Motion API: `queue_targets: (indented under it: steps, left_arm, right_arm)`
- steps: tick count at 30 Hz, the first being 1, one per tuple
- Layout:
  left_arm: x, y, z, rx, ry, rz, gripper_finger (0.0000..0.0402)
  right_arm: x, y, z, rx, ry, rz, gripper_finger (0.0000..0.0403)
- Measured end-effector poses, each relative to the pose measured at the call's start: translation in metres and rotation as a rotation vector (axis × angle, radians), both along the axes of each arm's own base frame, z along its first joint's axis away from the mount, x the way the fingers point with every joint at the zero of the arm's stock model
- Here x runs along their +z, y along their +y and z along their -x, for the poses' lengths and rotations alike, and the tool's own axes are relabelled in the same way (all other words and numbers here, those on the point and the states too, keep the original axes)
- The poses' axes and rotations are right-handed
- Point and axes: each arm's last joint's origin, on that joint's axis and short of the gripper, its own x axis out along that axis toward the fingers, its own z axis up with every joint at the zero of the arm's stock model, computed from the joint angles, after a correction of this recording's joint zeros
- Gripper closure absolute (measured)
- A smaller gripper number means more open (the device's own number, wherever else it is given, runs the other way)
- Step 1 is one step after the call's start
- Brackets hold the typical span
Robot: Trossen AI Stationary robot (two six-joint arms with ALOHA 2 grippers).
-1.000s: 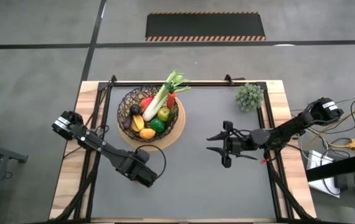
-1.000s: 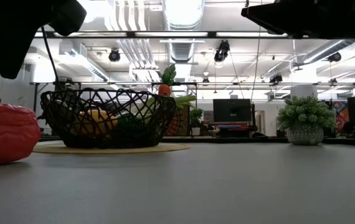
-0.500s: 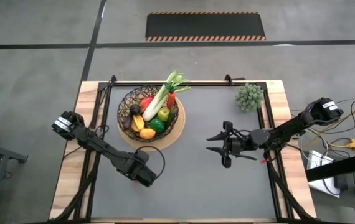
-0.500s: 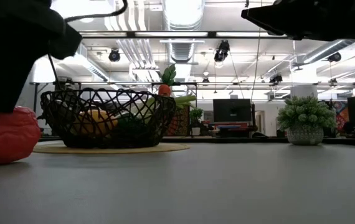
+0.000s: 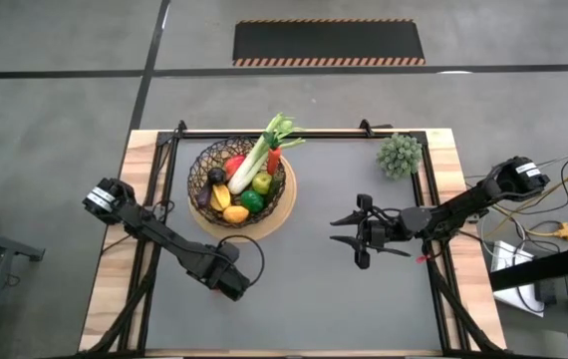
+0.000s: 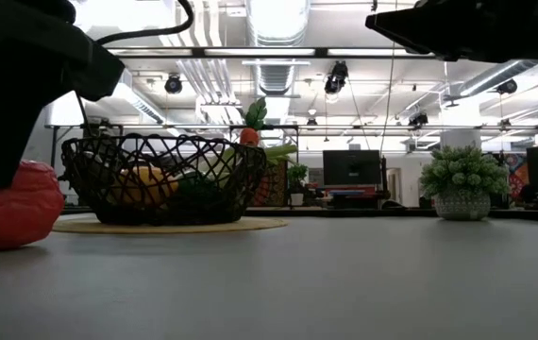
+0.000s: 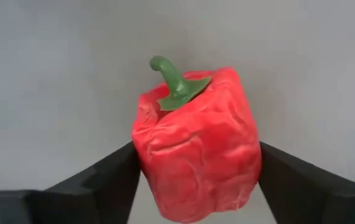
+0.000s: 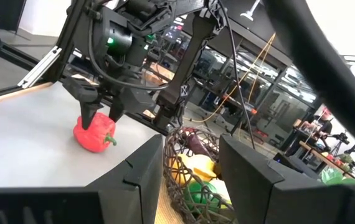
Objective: Build produce basket
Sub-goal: Put the red bell pepper into the black wire basket
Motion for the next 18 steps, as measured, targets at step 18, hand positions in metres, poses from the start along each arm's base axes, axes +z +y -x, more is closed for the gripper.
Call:
queue_targets:
  steps: [18]
  left_arm:
    - [0.082, -0.009, -0.010, -0.620, -0.597, -0.726, 0.0169]
  right_arm:
    - [-0.001, 0.000, 0.000, 0.000, 0.009, -0.009, 0.0259]
